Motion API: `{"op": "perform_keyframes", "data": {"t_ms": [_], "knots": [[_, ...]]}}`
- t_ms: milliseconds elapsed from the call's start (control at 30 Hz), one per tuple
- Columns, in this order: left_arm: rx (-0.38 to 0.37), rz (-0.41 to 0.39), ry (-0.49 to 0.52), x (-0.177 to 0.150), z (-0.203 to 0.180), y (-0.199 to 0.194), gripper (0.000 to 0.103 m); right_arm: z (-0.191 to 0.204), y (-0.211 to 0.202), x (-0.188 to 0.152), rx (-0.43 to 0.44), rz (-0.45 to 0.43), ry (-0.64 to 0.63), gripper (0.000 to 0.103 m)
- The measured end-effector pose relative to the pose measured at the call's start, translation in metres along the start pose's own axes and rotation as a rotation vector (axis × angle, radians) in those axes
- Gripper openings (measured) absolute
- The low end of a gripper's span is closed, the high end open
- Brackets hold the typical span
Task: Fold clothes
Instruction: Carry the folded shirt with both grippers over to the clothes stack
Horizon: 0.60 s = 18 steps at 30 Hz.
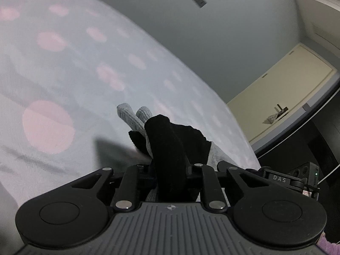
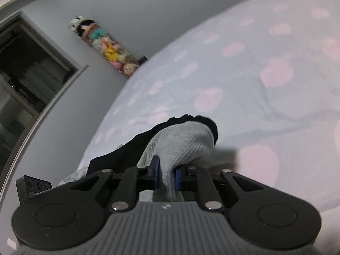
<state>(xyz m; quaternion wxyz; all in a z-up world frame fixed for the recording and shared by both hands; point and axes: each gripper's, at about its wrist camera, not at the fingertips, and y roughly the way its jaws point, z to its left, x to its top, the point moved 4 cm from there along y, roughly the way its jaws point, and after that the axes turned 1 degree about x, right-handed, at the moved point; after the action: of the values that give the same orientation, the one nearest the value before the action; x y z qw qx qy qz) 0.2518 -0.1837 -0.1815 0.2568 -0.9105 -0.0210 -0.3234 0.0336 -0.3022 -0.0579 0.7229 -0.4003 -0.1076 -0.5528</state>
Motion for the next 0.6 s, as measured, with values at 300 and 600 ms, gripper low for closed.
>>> {"op": "perform_keyframes", "data": {"t_ms": [300, 600], "knots": [[-0.045, -0.065, 0.159, 0.008, -0.1, -0.043, 0.016, 0.042, -0.103, 0.01, 0.045, -0.131, -0.131, 0.016], [-0.174, -0.067, 0.38, -0.001, -0.255, -0.066, 0.016, 0.061, -0.265, 0.025, 0.032, -0.323, -0.205, 0.016]]}}
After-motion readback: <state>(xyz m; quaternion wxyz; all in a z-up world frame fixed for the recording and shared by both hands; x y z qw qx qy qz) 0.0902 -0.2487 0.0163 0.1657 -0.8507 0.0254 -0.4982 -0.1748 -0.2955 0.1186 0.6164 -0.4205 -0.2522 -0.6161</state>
